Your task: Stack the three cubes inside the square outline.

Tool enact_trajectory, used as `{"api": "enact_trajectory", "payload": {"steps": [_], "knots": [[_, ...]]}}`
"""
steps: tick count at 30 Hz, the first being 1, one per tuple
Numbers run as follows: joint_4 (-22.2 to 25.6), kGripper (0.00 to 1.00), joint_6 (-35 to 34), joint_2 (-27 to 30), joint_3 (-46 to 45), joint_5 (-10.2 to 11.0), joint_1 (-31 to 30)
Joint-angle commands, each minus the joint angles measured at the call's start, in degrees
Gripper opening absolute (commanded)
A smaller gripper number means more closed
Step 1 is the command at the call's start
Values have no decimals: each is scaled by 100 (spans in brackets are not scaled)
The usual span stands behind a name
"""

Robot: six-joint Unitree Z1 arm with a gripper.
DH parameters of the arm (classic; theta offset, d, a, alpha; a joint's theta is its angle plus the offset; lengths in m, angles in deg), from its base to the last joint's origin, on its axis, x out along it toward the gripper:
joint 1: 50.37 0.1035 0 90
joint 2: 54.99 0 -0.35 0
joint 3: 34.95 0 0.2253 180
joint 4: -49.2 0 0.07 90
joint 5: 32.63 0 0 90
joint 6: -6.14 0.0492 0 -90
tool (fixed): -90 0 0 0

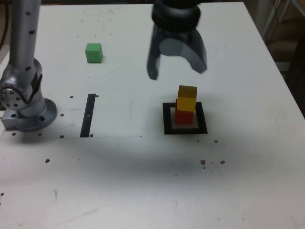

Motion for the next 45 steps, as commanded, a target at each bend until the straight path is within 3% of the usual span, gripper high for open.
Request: {"api": "enact_trajectory", "payload": {"steps": [1, 9, 16, 31, 45], "knots": [[70, 100, -26, 198, -122, 49, 79], [69, 100, 62, 718, -660, 121, 697], [43, 100, 668, 1013, -1056, 320, 1586], [-60, 100, 2844, 1349, -1994, 786, 3776], [-1013, 100, 4626, 1229, -2262, 896, 5195]]}}
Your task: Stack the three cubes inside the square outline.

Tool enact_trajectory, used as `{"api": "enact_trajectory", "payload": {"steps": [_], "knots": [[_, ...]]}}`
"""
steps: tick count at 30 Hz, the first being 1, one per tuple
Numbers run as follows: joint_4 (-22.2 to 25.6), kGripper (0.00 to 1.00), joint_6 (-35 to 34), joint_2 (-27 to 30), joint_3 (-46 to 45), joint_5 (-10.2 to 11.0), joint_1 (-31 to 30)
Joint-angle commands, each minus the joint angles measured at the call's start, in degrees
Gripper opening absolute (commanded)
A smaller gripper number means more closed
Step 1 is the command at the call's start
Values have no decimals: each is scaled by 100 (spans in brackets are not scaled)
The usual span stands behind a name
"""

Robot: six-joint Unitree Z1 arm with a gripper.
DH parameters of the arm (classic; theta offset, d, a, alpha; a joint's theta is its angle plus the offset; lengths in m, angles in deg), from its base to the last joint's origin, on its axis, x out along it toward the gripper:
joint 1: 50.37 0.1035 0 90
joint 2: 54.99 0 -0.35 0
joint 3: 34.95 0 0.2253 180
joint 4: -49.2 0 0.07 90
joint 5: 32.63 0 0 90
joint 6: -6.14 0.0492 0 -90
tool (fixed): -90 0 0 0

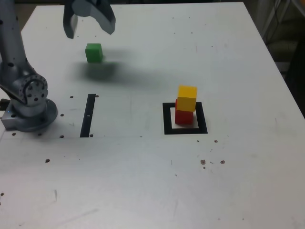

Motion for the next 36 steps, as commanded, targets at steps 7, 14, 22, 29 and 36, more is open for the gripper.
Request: {"api": "enact_trajectory", "payload": {"steps": [7, 14, 22, 29, 36], "knots": [[-183, 99, 449, -468, 128, 91, 357], [-201, 97, 448, -689, 181, 101, 498], [-477, 97, 374, -944, 68, 8, 545], [-928, 96, 224, -1093, -238, -74, 545], [-1118, 93, 39, -1192, -386, -14, 545]]}}
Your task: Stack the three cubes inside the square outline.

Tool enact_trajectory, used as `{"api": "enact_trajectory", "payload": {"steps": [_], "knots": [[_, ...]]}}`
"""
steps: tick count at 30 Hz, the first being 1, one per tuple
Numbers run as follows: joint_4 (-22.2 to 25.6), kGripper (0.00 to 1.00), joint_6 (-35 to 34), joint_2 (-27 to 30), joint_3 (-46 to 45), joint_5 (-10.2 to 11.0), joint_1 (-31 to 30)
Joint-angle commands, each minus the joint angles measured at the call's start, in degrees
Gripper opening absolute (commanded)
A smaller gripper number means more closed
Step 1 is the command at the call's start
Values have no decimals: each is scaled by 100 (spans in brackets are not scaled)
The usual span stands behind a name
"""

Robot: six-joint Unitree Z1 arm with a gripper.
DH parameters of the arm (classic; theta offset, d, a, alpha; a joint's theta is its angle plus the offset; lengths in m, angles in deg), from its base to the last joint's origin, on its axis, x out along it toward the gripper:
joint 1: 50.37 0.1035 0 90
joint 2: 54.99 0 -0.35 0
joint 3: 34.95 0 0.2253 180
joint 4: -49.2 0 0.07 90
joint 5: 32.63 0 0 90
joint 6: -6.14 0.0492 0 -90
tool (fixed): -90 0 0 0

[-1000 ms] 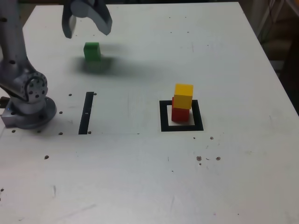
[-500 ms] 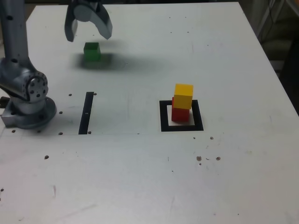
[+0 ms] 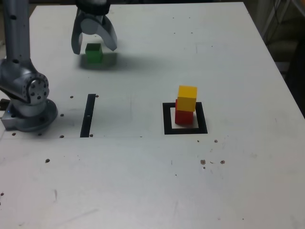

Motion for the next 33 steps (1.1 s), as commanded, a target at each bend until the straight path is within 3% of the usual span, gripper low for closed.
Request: {"api": "enact_trajectory", "payload": {"steps": [1, 4, 11, 14, 22, 33], "knots": [[-45, 91, -53, -67, -26, 29, 12], [-119, 86, -142, -133, -49, 76, 12], [-222, 53, -258, -209, -43, 139, 12], [-239, 43, -258, -209, -42, 142, 12], [-224, 33, -250, -196, -39, 137, 12], [-205, 33, -229, -154, -25, 89, 12]]}}
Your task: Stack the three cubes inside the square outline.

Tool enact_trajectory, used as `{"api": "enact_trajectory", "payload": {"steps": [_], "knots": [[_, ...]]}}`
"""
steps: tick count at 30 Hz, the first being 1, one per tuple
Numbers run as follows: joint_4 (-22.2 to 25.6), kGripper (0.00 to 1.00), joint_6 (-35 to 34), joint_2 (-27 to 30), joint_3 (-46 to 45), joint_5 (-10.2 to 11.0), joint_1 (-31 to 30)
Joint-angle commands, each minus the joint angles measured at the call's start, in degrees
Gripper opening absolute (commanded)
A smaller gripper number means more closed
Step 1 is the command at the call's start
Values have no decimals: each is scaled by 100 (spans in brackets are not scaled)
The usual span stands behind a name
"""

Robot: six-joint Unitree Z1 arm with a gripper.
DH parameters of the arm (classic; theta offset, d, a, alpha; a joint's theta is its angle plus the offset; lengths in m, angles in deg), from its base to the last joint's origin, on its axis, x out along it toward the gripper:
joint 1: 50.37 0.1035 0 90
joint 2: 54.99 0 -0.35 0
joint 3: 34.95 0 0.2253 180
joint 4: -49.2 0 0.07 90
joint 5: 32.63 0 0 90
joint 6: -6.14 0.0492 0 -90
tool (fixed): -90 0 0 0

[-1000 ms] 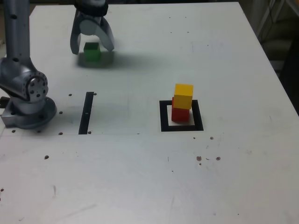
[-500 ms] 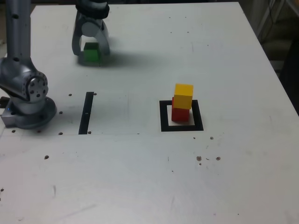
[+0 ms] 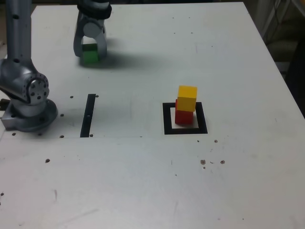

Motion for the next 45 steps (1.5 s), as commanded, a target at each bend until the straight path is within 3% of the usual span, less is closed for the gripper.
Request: {"api": "enact_trajectory", "payload": {"steps": [1, 8, 16, 22, 28, 45], "knots": [[24, 33, 11, 41, 15, -17, 12], [34, 33, 10, 138, 35, -142, -55], [270, 33, -73, 482, 154, -505, -577], [796, 33, -501, 840, 378, -684, -1308], [1410, 33, -1076, 988, 817, -710, -2214], [2460, 33, -2525, 771, 2126, -1079, -3875]]}}
